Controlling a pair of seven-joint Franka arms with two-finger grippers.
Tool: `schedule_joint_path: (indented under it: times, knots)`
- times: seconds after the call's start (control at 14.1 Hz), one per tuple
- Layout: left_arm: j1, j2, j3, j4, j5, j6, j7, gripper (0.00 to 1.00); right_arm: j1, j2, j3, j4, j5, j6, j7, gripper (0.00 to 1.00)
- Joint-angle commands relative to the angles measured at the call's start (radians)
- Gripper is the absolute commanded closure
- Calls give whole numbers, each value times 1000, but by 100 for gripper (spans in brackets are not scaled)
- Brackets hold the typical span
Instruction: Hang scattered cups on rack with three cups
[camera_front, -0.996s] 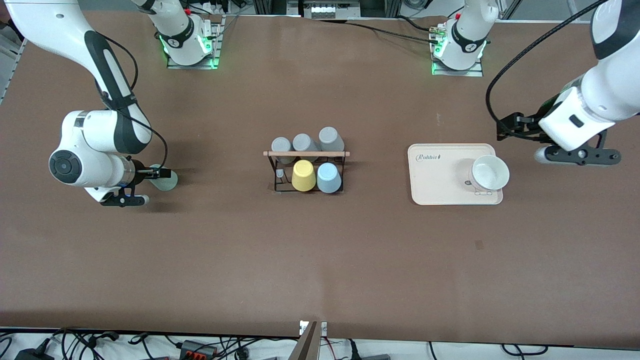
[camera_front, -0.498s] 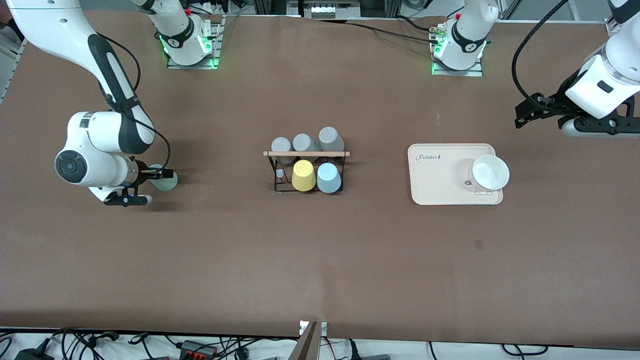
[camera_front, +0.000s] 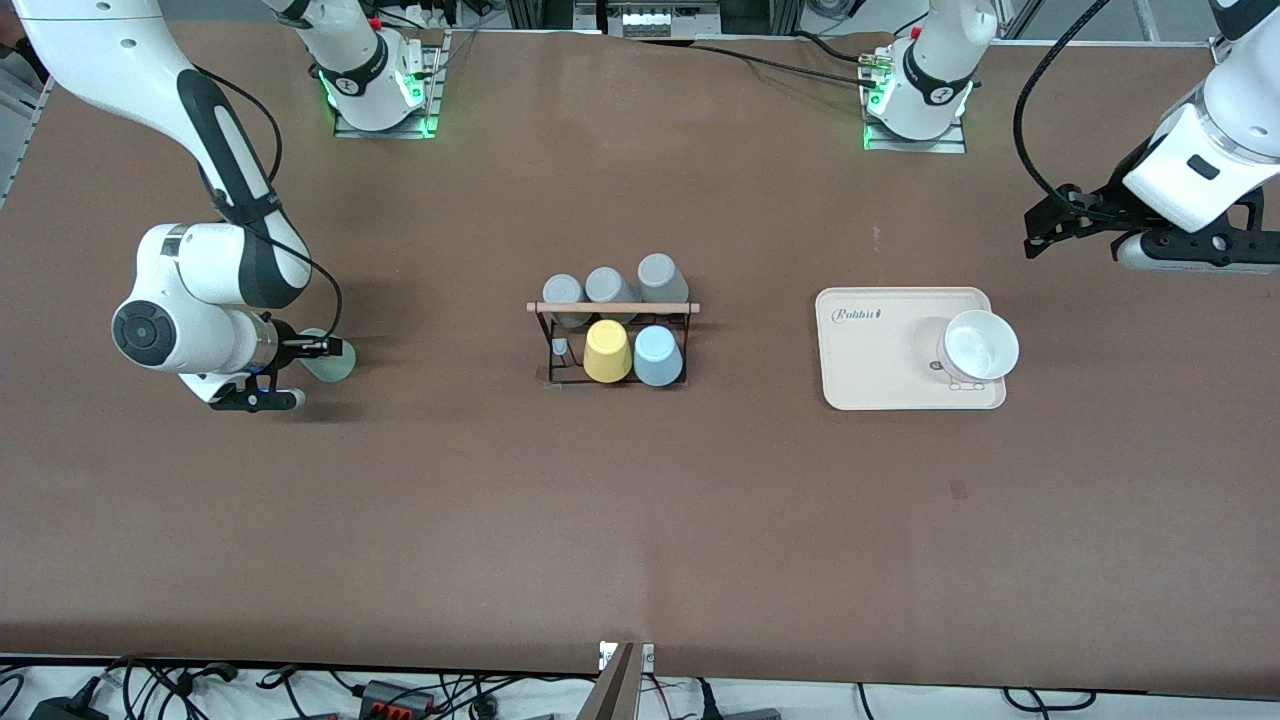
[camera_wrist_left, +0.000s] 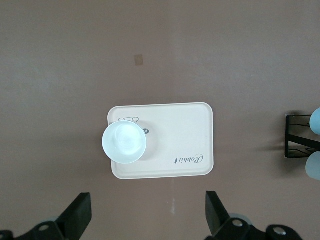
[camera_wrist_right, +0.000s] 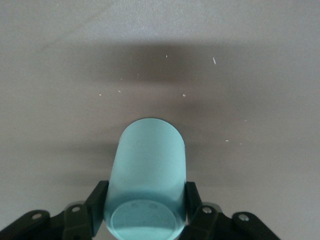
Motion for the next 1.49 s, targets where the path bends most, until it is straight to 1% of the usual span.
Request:
schedule_joint_path:
  times: [0.0,0.14,0.28,0.43,0.5,0.57,0.71,0.93,1.0,1.21,1.28,1.42]
  knots:
    - [9,15,2,24,-12,-8,21,0,-9,-6,8,-7,-11,1,16,65]
    - [11,15,2,26,-12,-8,21,0,-6,-28,8,11,-8,-37,16,72]
    - [11,12,2,26,-12,-11,18,0,-1,-55,14,77,-5,-139,11,73]
    - [11,12,2,26,-12,-12,20,0,8,-59,20,201,9,-263,11,73]
    - [11,12,2,26,-12,-12,20,0,23,-56,30,276,36,-328,14,73]
    - [9,15,2,26,-12,-12,21,0,35,-55,32,339,83,-385,16,73]
    - [8,17,2,26,-12,-12,21,0,69,-46,32,434,146,-451,37,73]
    - [11,14,4,27,-12,-12,17,0,176,-42,32,513,153,-460,239,72]
    - [11,14,9,29,-10,-11,17,0,210,-41,32,528,156,-479,298,72]
    - [12,27,15,55,-10,-11,17,0,302,-24,34,544,154,-464,485,72]
    - [12,28,16,55,-10,-11,15,0,325,-9,34,559,154,-462,532,72]
    - [12,29,16,61,-9,-11,9,0,352,34,34,610,159,-453,542,71]
